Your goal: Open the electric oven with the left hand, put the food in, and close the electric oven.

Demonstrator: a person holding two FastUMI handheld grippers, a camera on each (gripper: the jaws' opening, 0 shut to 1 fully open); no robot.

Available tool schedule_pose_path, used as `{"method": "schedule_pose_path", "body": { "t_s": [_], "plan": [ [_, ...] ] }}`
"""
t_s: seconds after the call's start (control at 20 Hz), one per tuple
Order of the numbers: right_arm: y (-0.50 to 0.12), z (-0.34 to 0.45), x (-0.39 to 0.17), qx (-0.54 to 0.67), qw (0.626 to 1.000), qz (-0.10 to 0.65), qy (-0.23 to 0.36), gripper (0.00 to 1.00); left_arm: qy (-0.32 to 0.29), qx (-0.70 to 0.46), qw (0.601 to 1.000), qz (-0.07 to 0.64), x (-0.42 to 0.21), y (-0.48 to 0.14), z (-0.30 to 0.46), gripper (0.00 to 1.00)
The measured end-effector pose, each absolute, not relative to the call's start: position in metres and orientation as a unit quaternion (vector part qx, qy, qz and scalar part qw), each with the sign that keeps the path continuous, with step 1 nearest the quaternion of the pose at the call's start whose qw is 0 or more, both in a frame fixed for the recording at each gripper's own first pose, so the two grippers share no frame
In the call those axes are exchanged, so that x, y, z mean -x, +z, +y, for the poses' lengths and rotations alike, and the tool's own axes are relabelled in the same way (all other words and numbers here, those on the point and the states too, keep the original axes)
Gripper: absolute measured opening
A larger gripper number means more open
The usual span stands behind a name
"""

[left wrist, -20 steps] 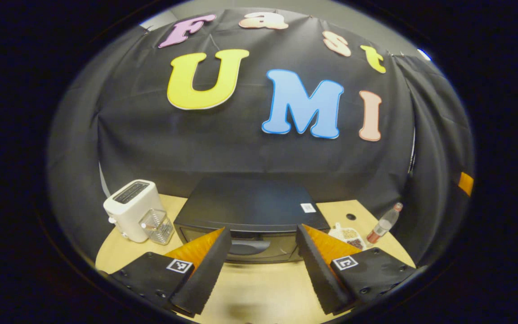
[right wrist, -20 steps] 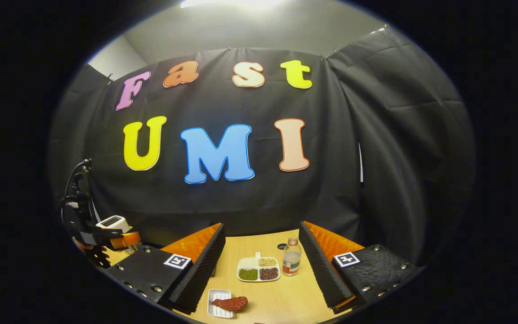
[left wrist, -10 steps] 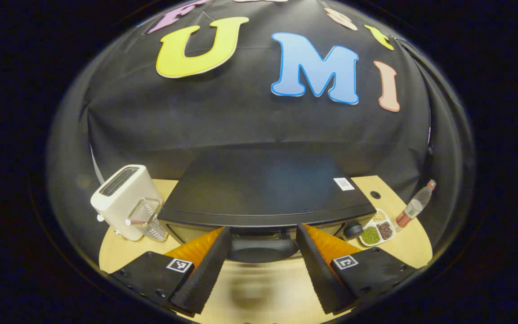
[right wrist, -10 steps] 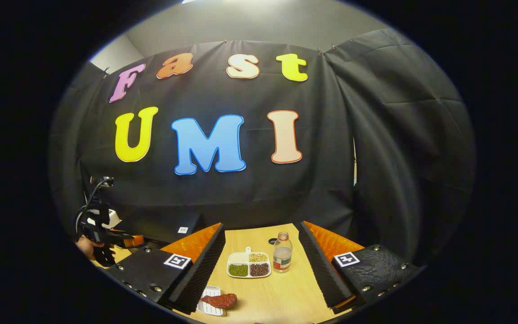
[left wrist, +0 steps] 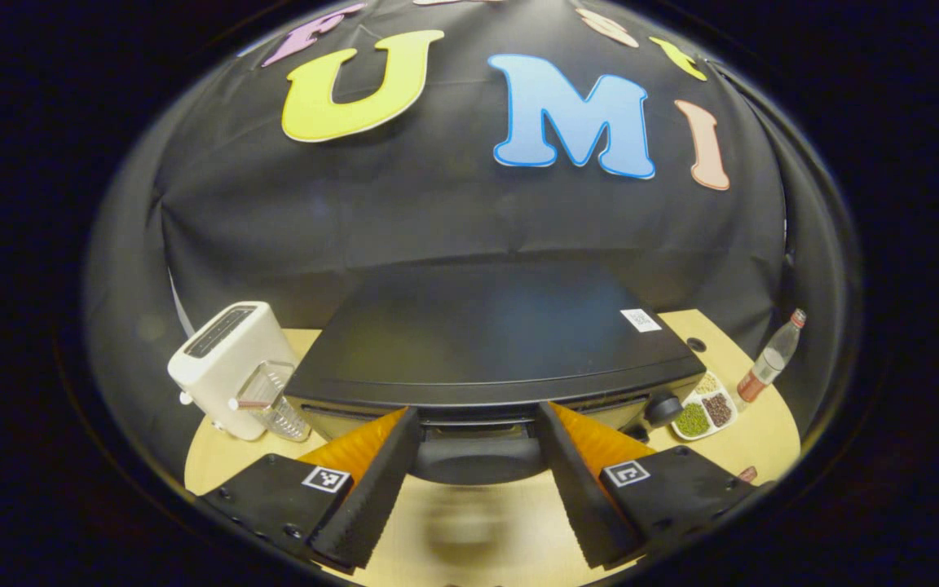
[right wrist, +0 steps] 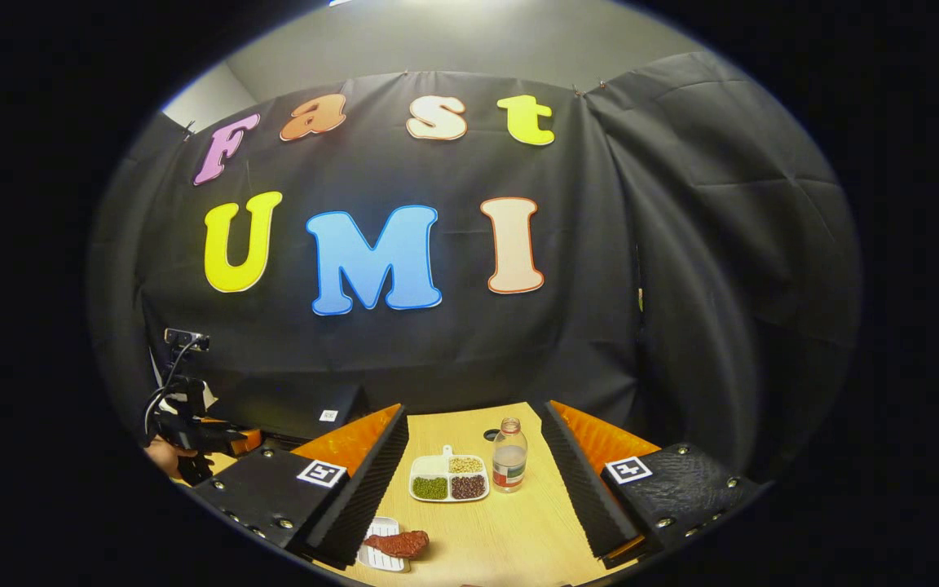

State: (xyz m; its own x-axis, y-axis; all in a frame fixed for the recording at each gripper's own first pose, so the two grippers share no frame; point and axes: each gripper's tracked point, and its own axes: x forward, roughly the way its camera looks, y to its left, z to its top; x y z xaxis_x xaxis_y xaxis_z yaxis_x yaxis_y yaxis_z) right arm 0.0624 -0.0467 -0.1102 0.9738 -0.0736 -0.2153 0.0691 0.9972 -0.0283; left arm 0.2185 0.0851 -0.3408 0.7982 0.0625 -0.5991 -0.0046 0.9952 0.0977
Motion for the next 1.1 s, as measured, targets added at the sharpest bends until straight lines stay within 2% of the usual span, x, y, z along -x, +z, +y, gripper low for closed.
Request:
{"method": "schedule_pose_path", "body": {
  "t_s": [0.1,0.15,0.2,0.45,0.55,0.6,0.7,0.8,0.85,0.9,1.1],
  "plan": [
    [-0.109,-0.044,-0.062,0.008,0.993,0.109,-0.032,1.00,0.017,-0.045,0.947,0.318,-0.205,-0.342,0.085,0.97],
    [-0.110,-0.042,-0.062,0.004,0.994,0.109,-0.030,1.00,0.016,-0.043,0.947,0.318,-0.198,-0.344,0.084,1.00],
    [-0.109,-0.040,-0.060,0.002,0.994,0.108,-0.028,1.00,0.015,-0.040,0.946,0.320,-0.191,-0.346,0.084,0.97],
    [-0.111,-0.033,-0.056,0.001,0.994,0.111,-0.019,1.00,0.014,-0.035,0.940,0.338,-0.156,-0.359,0.083,0.97],
    [-0.111,-0.030,-0.054,0.002,0.994,0.111,-0.015,1.00,0.016,-0.026,0.938,0.344,-0.147,-0.364,0.083,1.00],
    [-0.111,-0.028,-0.054,0.003,0.994,0.112,-0.013,1.00,0.017,-0.021,0.937,0.349,-0.141,-0.369,0.084,0.97],
    [-0.113,-0.026,-0.049,0.008,0.993,0.115,-0.010,1.00,0.019,-0.015,0.934,0.355,-0.133,-0.376,0.084,0.97],
    [-0.114,-0.025,-0.047,0.009,0.993,0.117,-0.009,1.00,0.019,-0.020,0.933,0.359,-0.126,-0.381,0.085,1.00],
    [-0.115,-0.024,-0.045,0.010,0.993,0.119,-0.007,1.00,0.018,-0.023,0.932,0.360,-0.122,-0.384,0.085,0.96],
    [-0.116,-0.023,-0.044,0.011,0.993,0.120,-0.005,1.00,0.017,-0.026,0.933,0.360,-0.119,-0.387,0.085,1.00],
    [-0.120,-0.023,-0.038,0.016,0.992,0.126,-0.005,1.00,0.013,-0.033,0.929,0.368,-0.104,-0.402,0.085,1.00]
  ]
}}
